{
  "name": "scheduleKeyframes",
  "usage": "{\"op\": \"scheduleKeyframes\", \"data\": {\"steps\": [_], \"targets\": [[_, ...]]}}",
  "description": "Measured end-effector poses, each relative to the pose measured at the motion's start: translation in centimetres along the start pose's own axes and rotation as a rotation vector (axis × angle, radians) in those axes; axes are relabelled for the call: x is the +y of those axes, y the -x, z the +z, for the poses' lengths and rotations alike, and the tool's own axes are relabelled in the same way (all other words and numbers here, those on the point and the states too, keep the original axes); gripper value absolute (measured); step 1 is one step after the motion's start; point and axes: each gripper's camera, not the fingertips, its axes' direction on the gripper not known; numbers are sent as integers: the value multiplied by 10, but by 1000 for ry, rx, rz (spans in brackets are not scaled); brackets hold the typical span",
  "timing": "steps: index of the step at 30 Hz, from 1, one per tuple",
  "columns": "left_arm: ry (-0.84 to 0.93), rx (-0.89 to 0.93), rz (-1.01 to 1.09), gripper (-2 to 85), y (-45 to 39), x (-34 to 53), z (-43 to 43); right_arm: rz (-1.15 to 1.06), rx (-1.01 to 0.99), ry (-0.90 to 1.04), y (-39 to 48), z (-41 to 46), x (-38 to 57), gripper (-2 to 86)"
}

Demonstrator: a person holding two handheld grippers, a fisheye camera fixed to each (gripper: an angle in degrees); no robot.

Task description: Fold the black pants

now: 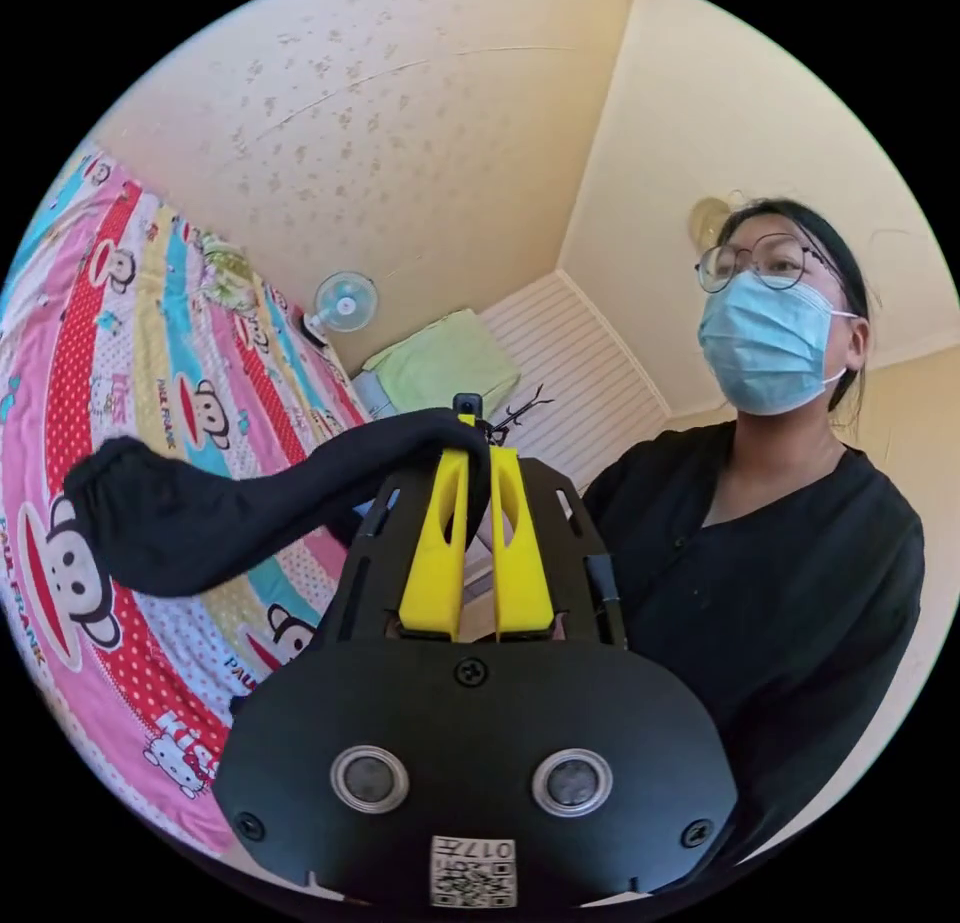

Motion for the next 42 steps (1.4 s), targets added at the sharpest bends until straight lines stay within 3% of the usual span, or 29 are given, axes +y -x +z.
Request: {"op": "scheduleKeyframes", "data": {"steps": [6,11,16,21,27,29,31,34,38,42], "targets": [[-13,-108,287,42,-150,-38,46,-285,-11,25,151,-25,-36,-4],[-117,-188,258,43,-177,-52,78,-375,64,-57,206,-39,-53,-4],[-79,-403,-58,42,-58,-69,116,-77,221,-29,102,-34,-72,-4],[-38,-581,-312,42,70,-69,147,119,384,58,-77,-13,-85,-3],[24,-728,-351,47,122,12,175,85,488,155,-132,14,-22,7],[68,-702,-424,51,144,66,185,140,474,231,-153,19,29,18],[136,-676,-647,76,179,146,197,271,501,325,-183,21,89,40],[158,-680,-868,123,194,228,193,585,536,419,-227,3,187,87],[-1,-628,-925,142,186,251,162,752,455,307,-246,-48,227,106],[-64,-643,-823,176,208,195,135,693,485,259,-286,-66,166,152]]}}
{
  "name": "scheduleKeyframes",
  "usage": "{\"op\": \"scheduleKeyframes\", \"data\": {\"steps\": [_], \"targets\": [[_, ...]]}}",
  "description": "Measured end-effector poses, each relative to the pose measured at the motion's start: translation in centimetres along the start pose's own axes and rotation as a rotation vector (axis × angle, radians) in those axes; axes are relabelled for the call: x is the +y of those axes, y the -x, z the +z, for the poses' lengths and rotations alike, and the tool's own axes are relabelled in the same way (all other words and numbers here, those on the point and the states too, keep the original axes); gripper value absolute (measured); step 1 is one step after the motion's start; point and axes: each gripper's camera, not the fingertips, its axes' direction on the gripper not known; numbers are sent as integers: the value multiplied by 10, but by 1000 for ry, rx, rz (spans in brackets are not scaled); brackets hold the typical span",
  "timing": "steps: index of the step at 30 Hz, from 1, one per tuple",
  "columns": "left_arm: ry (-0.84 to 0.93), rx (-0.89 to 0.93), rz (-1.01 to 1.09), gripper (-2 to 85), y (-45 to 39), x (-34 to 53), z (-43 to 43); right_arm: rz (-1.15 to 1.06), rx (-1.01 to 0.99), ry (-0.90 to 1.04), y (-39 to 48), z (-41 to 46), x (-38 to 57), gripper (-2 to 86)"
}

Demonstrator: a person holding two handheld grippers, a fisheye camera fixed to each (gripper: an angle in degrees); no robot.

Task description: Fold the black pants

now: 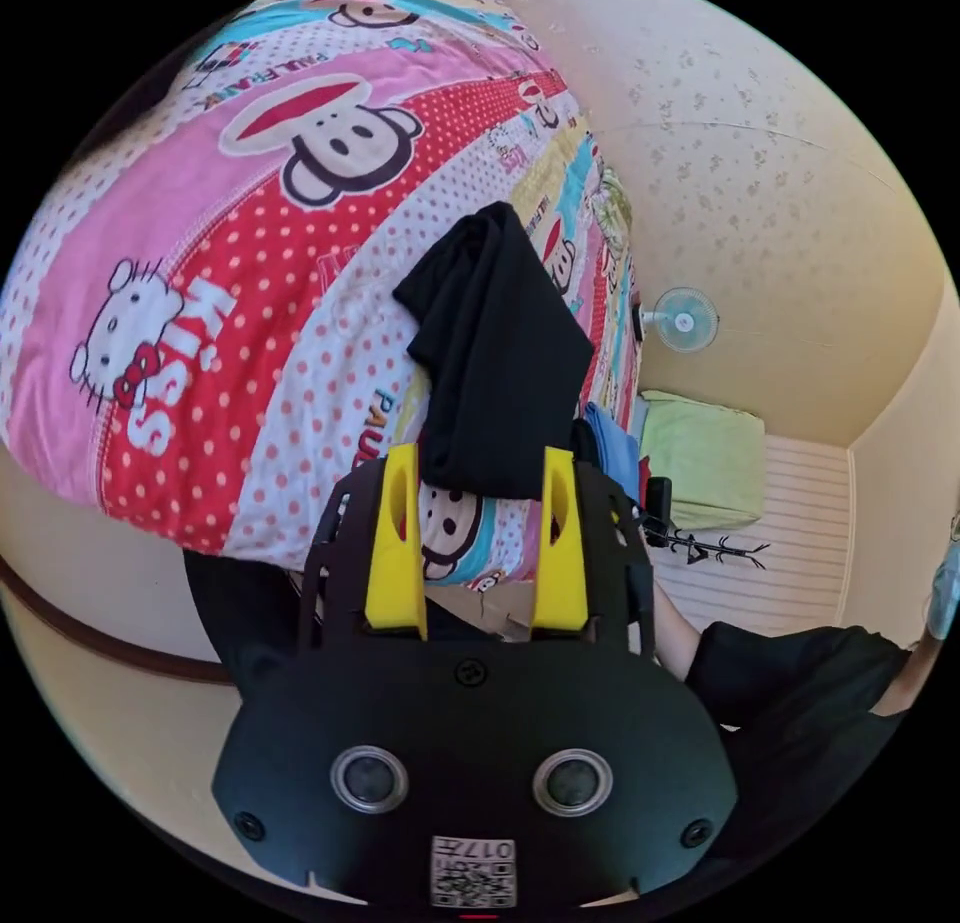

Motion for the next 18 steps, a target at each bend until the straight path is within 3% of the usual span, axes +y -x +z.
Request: {"op": "scheduleKeyframes", "data": {"steps": [5,8,12,16,18], "targets": [[56,8,-23,183,0,-94,32,-25,3,-81,-7,8,-107,187],[144,-115,-38,169,5,-123,66,57,1,-4,-33,50,-142,198],[-9,-144,-50,145,-1,-107,61,89,44,-181,-30,48,-119,187],[-67,-54,-151,119,5,-75,48,158,-69,-88,-43,41,-101,162],[-6,-6,-200,112,10,-69,38,190,-187,-16,-48,31,-83,131]]}}
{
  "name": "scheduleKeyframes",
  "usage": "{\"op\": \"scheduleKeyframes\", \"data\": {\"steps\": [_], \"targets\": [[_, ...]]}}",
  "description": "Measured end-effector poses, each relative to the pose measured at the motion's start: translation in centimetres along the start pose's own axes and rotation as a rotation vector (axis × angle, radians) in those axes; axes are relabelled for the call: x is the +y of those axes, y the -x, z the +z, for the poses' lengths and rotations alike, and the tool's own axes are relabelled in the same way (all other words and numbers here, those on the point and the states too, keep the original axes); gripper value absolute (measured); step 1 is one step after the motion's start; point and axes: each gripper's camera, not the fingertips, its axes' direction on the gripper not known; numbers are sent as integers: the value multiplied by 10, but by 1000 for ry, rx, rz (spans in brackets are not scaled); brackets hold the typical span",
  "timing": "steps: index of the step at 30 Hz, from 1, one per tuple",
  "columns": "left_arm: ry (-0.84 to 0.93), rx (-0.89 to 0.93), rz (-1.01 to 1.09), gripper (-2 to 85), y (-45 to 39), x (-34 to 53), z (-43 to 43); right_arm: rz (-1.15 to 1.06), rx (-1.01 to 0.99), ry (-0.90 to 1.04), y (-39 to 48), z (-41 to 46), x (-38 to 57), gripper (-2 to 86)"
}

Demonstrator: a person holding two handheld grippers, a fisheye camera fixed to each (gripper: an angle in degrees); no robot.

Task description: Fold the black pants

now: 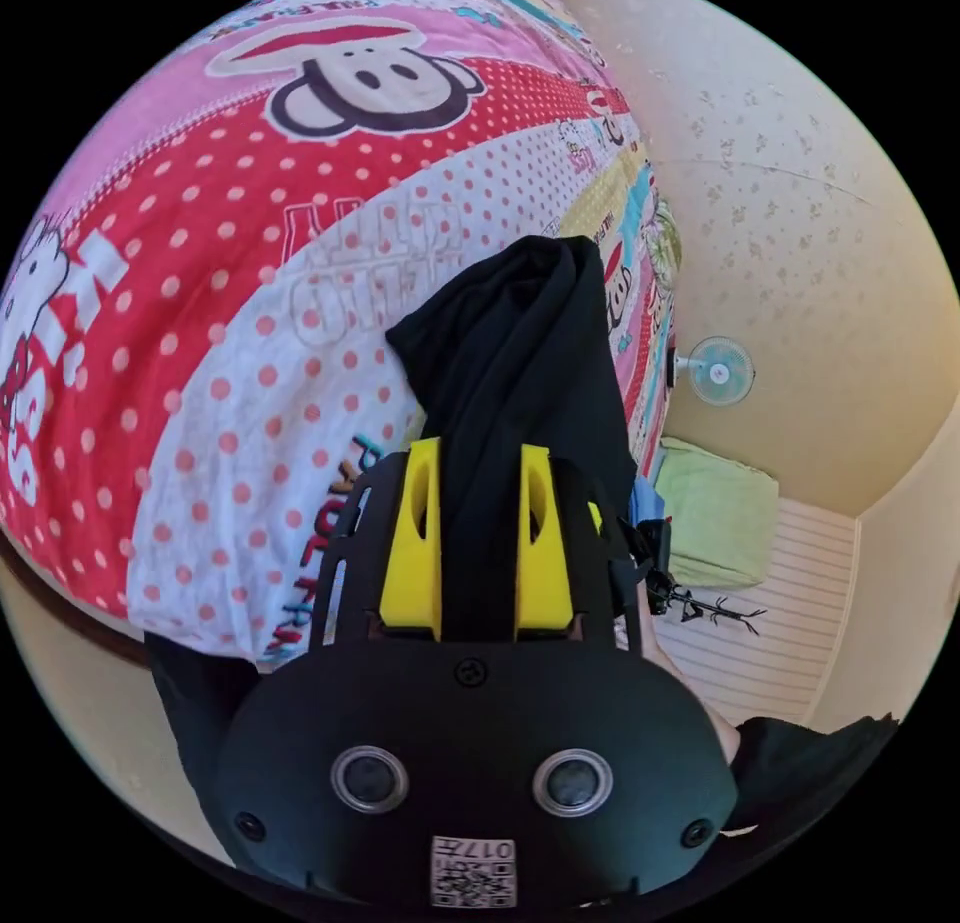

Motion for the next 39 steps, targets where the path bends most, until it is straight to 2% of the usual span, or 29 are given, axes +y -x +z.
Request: {"op": "scheduleKeyframes", "data": {"steps": [4,8,11,18,20,22,23,26,29,30,32,34,36,38,39], "targets": [[234,122,48,89,-7,9,-47,-16,-103,61,24,-17,37,104],[227,164,90,88,-29,7,-131,-129,-164,170,88,-2,55,95],[109,176,109,88,-42,-10,-223,-231,-244,255,147,29,36,94],[-421,207,170,90,-66,-69,-462,-580,-463,492,347,171,-59,97],[-530,140,200,93,-70,-91,-503,-660,-439,531,397,214,-82,100],[-551,53,73,104,-52,-138,-536,-698,-336,534,438,256,-105,108],[-540,31,28,107,-43,-151,-540,-647,-249,530,451,285,-121,115],[-399,-99,-157,99,14,-207,-528,-508,11,550,445,337,-153,119],[-246,-219,-301,27,85,-218,-470,-466,285,671,397,355,-146,94],[-142,-273,-374,16,120,-210,-434,-482,416,723,372,352,-134,82],[93,-327,-540,5,180,-180,-372,-498,600,781,325,332,-106,60],[420,-299,-729,-1,248,-104,-293,-466,742,817,269,295,-71,35],[608,-234,-955,-3,280,-25,-254,-309,910,826,189,223,-15,17],[652,-131,-1176,-4,289,45,-238,-181,1000,774,144,158,36,12],[582,-52,-1294,-5,288,79,-238,-78,1028,733,120,114,73,10]]}}
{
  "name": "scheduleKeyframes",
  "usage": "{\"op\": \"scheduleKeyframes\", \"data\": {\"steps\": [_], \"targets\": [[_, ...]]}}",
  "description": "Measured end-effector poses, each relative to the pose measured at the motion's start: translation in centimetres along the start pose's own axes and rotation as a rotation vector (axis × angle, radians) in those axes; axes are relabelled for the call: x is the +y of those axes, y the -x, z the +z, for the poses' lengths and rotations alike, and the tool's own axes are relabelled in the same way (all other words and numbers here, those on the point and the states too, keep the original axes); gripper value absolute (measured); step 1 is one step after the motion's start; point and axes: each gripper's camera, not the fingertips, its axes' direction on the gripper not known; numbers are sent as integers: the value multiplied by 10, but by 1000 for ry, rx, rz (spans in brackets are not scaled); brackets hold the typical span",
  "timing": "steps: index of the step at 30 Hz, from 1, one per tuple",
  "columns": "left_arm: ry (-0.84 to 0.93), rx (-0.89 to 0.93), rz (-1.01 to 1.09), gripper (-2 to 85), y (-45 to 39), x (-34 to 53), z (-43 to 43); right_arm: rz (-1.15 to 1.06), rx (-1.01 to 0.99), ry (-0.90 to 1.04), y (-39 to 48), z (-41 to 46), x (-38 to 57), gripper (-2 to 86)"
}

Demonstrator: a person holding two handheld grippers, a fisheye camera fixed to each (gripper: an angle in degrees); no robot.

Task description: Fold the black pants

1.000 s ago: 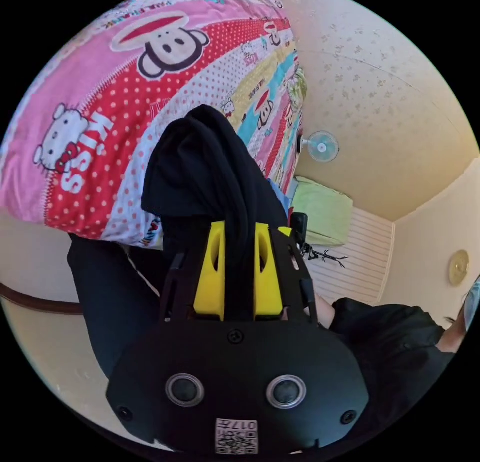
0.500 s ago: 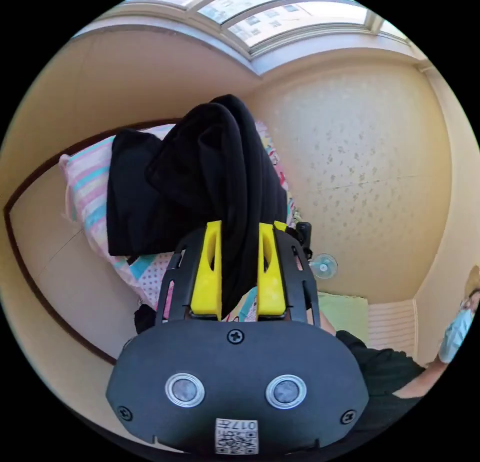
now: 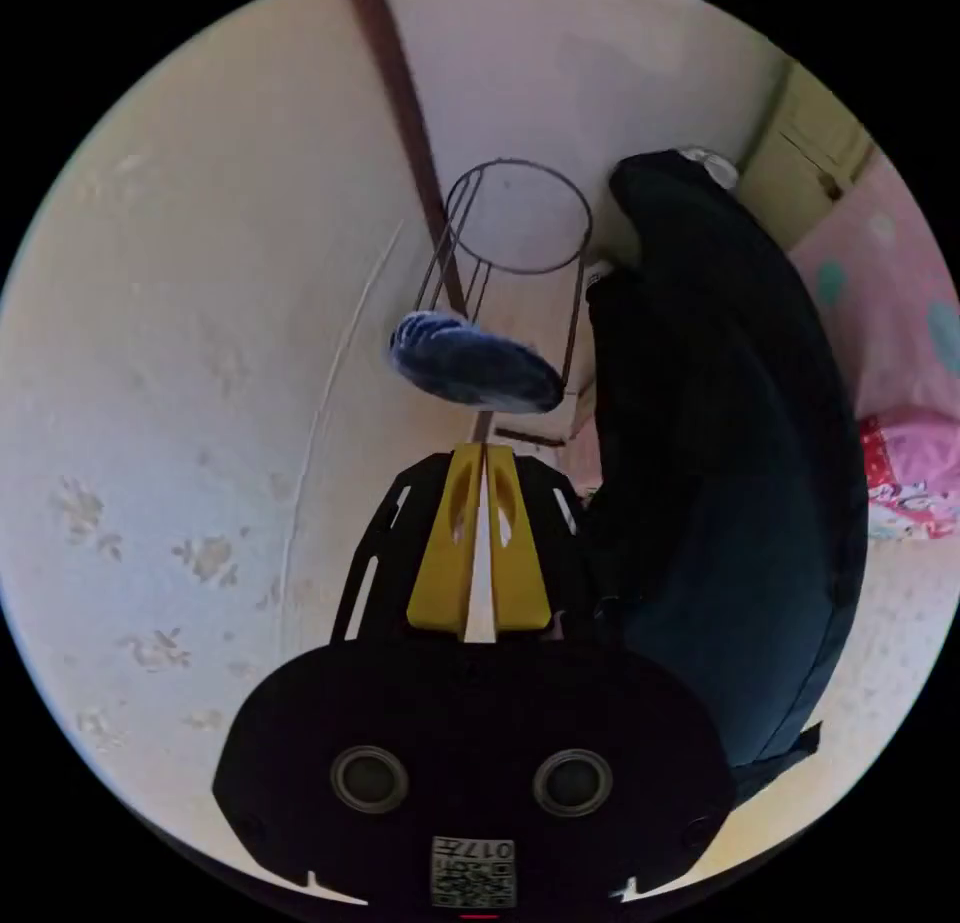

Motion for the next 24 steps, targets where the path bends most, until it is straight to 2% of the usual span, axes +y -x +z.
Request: {"op": "scheduleKeyframes", "data": {"steps": [1,3,5,8,10,11,12,14,16,18,21,24], "targets": [[-23,124,-47,-5,19,6,8,58,-14,8,-14,12,24,9],[-35,246,-80,-6,29,11,10,312,-110,36,-61,54,118,7],[-59,302,-93,-6,18,12,-7,469,-126,42,-74,77,181,7],[-261,311,102,-6,-51,21,-75,663,-196,-30,-70,103,257,10],[-411,128,346,-6,-143,50,-123,692,-236,-79,-59,116,280,14],[-440,66,403,-6,-167,61,-129,714,-239,-102,-51,123,289,17],[-504,-73,521,-6,-216,88,-134,749,-246,-123,-46,129,296,22],[-617,-280,687,-6,-281,137,-121,796,-297,-167,-45,136,302,34],[-732,-512,846,-6,-340,195,-68,828,-381,-272,-50,133,308,58],[-732,-597,954,-5,-368,226,-12,894,-465,-502,-68,110,326,74],[-750,-590,1204,-5,-381,276,86,982,-511,-761,-96,73,356,88],[-741,-573,1393,-5,-366,308,182,999,-426,-929,-118,32,383,101]]}}
